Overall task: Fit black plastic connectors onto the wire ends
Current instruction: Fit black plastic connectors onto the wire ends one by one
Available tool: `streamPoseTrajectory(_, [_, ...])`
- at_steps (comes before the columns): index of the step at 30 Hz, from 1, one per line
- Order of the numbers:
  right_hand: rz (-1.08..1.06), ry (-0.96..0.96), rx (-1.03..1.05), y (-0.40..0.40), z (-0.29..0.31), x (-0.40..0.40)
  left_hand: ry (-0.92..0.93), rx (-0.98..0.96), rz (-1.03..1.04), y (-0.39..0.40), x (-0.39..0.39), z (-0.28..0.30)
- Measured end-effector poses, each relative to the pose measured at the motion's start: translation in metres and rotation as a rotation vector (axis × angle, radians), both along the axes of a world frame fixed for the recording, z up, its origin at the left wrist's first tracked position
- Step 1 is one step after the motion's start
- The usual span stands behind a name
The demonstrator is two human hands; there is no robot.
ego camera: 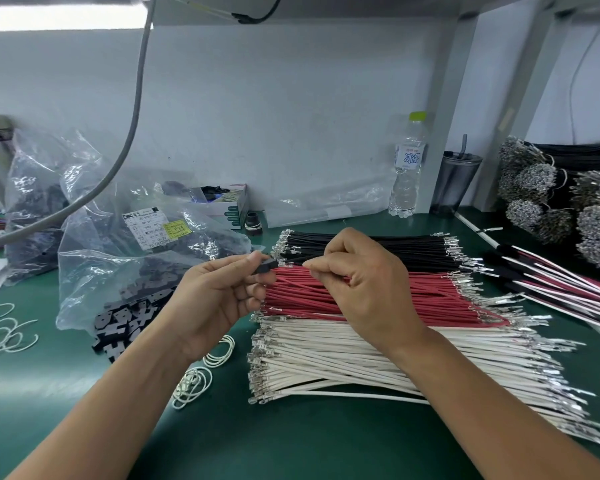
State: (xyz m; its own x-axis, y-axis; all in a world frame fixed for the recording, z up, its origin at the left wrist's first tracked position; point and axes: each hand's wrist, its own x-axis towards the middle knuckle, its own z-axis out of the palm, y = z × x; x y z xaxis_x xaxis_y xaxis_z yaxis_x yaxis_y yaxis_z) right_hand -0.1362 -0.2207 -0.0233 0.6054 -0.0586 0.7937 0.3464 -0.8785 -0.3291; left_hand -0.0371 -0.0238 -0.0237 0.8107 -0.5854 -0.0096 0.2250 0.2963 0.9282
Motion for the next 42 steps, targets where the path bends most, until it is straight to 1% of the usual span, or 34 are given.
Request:
streamPoseTrajectory(2, [-0.021,-0.037,-0.064,0.0,0.0006,-0.0005,0.003,0.007,-0.009,0.0,0.0,0.0002])
streamPoseTrajectory(3, [-0.029,-0.052,-0.062,0.0006,0.0005,-0.0002,0.004,0.008,-0.013,-0.0002,-0.0001,0.0003])
streamPoseTrajectory(7, [-0.021,-0.034,0.05,0.0036,-0.0023,0.002,0.007,0.001,-0.02,0.0,-0.0007,0.0009])
streamPoseTrajectory(10, [0.006,-0.012,0.081,0.0033,-0.0036,0.0023,0.008,-0.004,-0.025,0.0006,-0.0003,0.001])
streamPoseTrajectory(16, [-0.007,-0.024,-0.051,0.0022,-0.0001,0.0006,-0.012,0.029,-0.027,0.0022,0.0001,0.0021])
streamPoseTrajectory(20, [0.032,0.044,0.018,-0.0007,-0.0008,0.0012,-0.01,0.066,-0.047,0.0034,0.0001,0.0017])
streamPoseTrajectory(23, [0.041,0.042,-0.079,-0.002,0.0014,0.0,0.01,0.076,-0.069,0.0026,0.0,0.0012])
streamPoseTrajectory(24, [0.041,0.031,-0.067,-0.0021,0.0018,0.0,0.021,0.068,-0.073,0.0021,0.0,0.0015])
streamPoseTrajectory(26, [0.04,0.016,0.02,-0.0018,0.002,0.0003,0.03,0.054,-0.079,0.0015,-0.0001,0.0021])
streamPoseTrajectory(33, [0.072,0.05,0.176,0.0033,-0.0012,0.0024,0.04,0.025,-0.055,0.0006,0.0011,0.0018])
streamPoseTrajectory(38, [0.106,0.071,0.109,0.0039,0.0013,0.0002,0.033,0.015,-0.06,0.002,0.0015,0.0022])
streamPoseTrajectory(42, [0.145,0.109,0.135,0.0009,0.0025,0.0005,0.03,0.014,-0.058,0.0031,0.0015,0.0043])
